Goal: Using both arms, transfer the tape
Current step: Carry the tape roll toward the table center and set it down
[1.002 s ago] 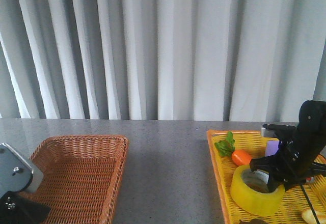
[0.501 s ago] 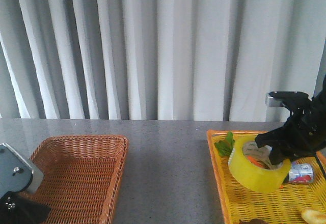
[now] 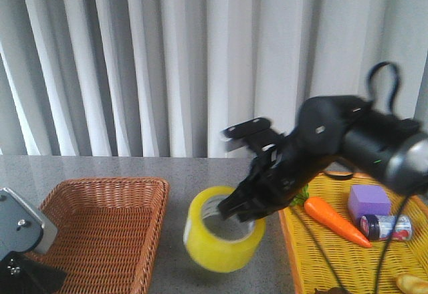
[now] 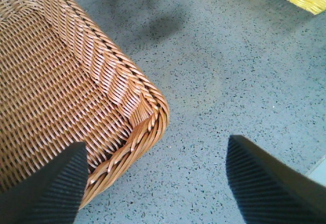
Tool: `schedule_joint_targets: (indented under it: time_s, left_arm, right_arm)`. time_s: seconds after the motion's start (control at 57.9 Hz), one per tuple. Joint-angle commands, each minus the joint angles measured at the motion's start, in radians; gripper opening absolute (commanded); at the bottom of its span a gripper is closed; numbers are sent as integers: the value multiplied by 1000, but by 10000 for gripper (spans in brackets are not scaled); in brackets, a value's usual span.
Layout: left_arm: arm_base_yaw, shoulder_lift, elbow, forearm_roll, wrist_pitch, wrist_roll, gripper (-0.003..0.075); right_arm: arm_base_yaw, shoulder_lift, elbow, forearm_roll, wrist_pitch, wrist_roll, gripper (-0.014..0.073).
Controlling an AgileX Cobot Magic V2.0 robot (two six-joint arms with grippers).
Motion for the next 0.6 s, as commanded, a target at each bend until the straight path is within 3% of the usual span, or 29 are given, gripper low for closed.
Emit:
schedule_joint_targets:
  time_s: [0.0, 0.19, 0.432, 0.587]
  left_arm:
    - [-6, -14, -34, -20, -60, -1, 536]
    - [-6, -14, -34, -20, -60, -1, 536]
    - [-6, -14, -34, -20, -62, -1, 536]
    - [-6, -14, -34, -20, -63, -1, 536]
  right_arm:
    - [40, -10, -56, -70, -72, 19, 128]
    - [65, 81, -112, -191, -61, 60, 136]
    - [63, 174, -173, -220, 8, 54, 157]
    - [64, 183, -180, -202, 3, 25, 222]
